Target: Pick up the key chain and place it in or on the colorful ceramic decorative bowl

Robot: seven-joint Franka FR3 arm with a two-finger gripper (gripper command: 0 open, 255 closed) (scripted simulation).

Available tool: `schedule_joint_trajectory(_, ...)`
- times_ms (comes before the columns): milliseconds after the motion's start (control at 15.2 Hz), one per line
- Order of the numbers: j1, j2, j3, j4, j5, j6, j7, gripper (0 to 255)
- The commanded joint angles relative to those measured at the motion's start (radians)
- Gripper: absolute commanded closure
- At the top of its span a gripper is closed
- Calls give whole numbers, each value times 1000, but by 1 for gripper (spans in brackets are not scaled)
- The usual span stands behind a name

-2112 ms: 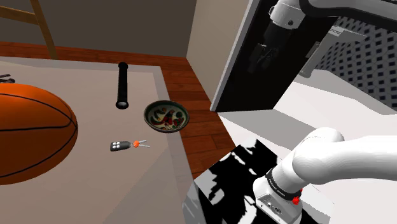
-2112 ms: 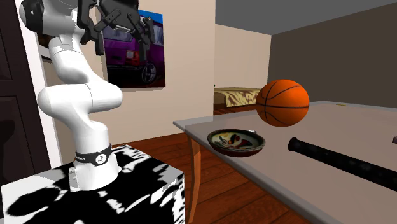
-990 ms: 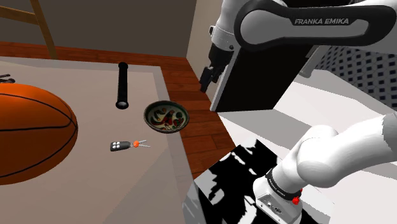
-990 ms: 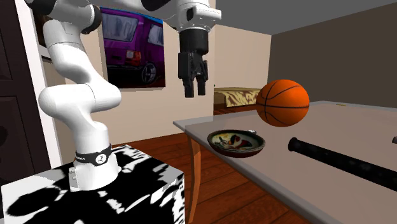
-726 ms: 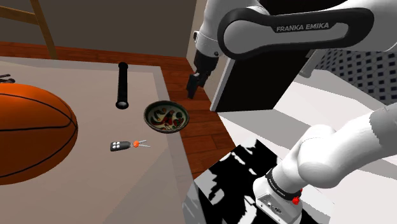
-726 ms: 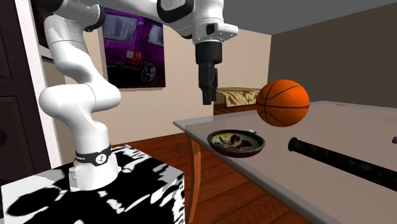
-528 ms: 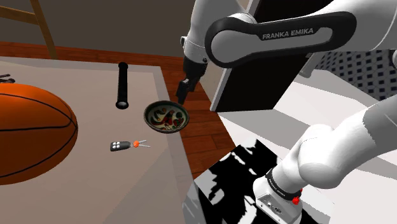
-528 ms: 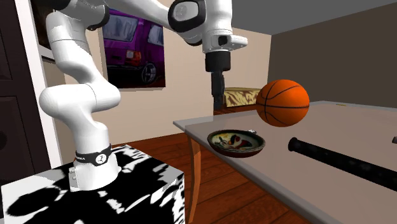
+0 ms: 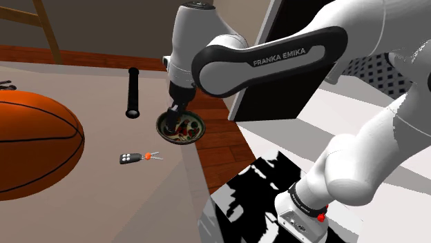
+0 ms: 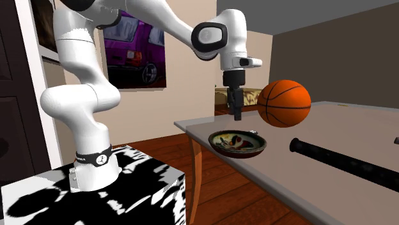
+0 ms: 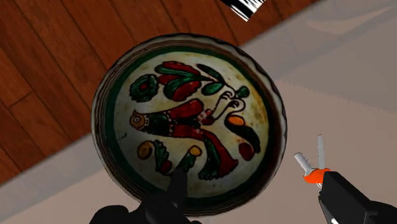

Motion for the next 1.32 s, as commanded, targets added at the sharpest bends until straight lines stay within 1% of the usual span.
schedule_joint_trajectory(0, 18, 52, 21, 23, -18, 29, 2, 0)
schedule_joint_trajectory(462, 93, 239, 79, 134, -105, 92, 22, 0)
schedule_joint_trajectory(990, 106, 312, 68, 114, -150, 179, 50, 0)
schedule_joint_trajectory(1254, 107, 312, 68, 114, -149, 179, 50, 0)
